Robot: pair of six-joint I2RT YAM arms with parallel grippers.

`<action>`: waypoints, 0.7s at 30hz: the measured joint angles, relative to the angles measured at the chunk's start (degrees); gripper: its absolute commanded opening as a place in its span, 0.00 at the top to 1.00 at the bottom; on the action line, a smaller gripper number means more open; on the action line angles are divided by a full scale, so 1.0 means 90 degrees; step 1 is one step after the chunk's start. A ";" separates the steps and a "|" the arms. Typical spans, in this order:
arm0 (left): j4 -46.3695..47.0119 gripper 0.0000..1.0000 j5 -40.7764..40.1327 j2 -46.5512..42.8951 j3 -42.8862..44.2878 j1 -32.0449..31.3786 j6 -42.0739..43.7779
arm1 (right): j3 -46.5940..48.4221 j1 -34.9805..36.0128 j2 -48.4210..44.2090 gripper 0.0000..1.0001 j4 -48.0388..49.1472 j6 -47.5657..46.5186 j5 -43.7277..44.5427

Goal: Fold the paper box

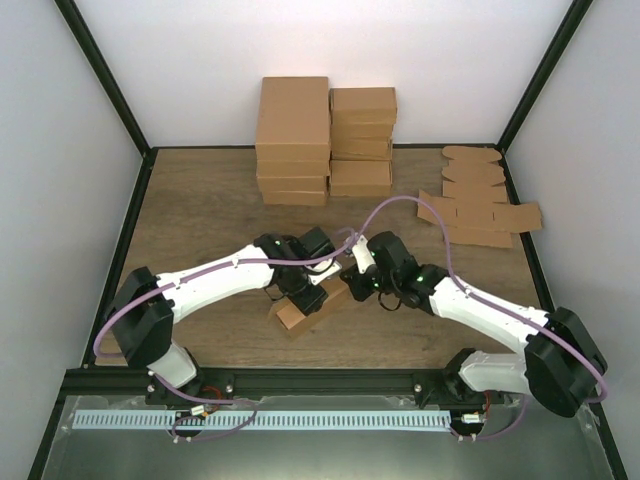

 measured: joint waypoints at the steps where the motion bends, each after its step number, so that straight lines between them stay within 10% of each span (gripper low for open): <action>1: -0.0010 0.45 -0.0027 0.0000 0.0005 -0.0012 -0.0015 | -0.0044 0.0049 -0.0024 0.99 0.0053 0.0061 0.0078; 21: -0.0024 0.44 -0.0559 0.0005 0.0032 -0.0083 0.0440 | -0.0583 0.0372 -0.0381 0.99 0.0644 0.0576 0.0797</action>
